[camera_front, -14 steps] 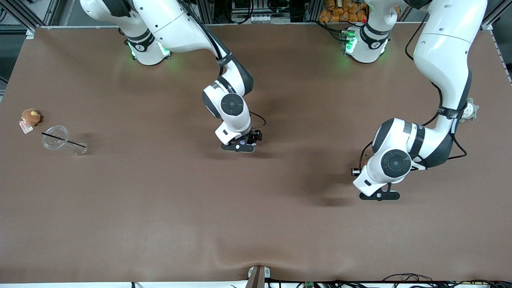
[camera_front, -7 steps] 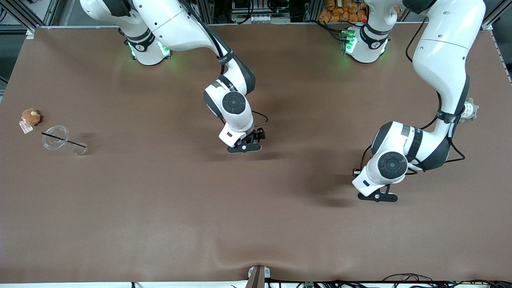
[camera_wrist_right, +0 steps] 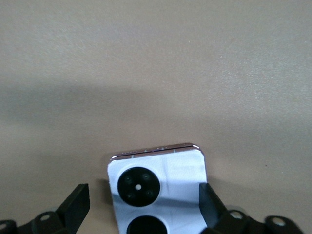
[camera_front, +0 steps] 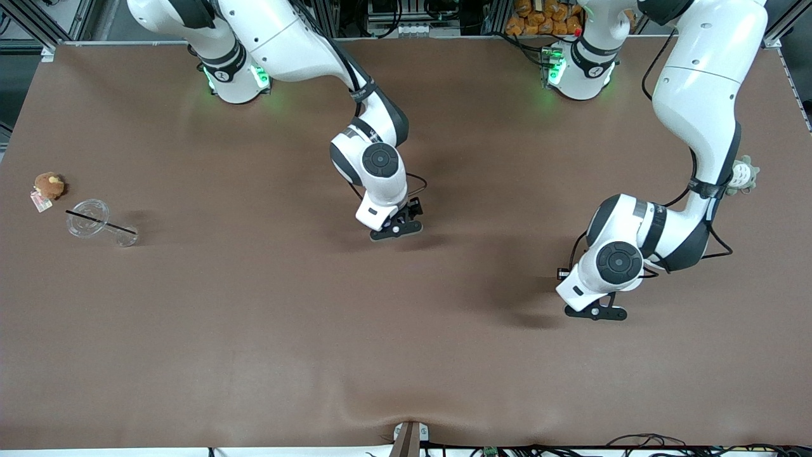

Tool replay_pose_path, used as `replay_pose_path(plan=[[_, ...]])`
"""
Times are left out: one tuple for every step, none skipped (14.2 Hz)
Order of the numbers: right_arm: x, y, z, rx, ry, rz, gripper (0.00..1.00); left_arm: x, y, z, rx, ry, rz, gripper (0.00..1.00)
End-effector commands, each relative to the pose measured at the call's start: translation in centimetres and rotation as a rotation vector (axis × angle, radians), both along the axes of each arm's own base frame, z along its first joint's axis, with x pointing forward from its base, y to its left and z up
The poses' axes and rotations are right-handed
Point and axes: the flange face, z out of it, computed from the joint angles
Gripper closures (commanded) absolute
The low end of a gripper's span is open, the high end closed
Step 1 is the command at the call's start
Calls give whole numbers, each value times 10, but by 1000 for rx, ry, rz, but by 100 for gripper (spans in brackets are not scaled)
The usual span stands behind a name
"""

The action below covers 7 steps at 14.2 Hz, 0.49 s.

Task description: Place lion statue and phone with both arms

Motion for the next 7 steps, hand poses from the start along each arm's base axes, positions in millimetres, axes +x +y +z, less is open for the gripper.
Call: replay_pose_path(plan=[[-4, 5, -11, -19, -6, 26, 0, -1, 10, -2, 5, -8, -17, 100], [-3, 4, -12, -21, -6, 28, 0, -2, 12, -5, 5, -4, -13, 100], [-3, 4, -13, -26, -9, 33, 0, -2, 13, -4, 5, -4, -11, 90], [-4, 5, -13, -28, -10, 35, 0, -2, 13, -4, 6, -5, -4, 14], [-3, 5, -10, -26, -11, 32, 0, -2, 13, -2, 7, -8, -1, 0], [-2, 5, -7, -26, -10, 29, 0, -2, 12, 0, 7, -11, 1, 0], [-2, 5, -5, -26, -10, 19, 0, -2, 12, 1, 9, -8, 1, 0]])
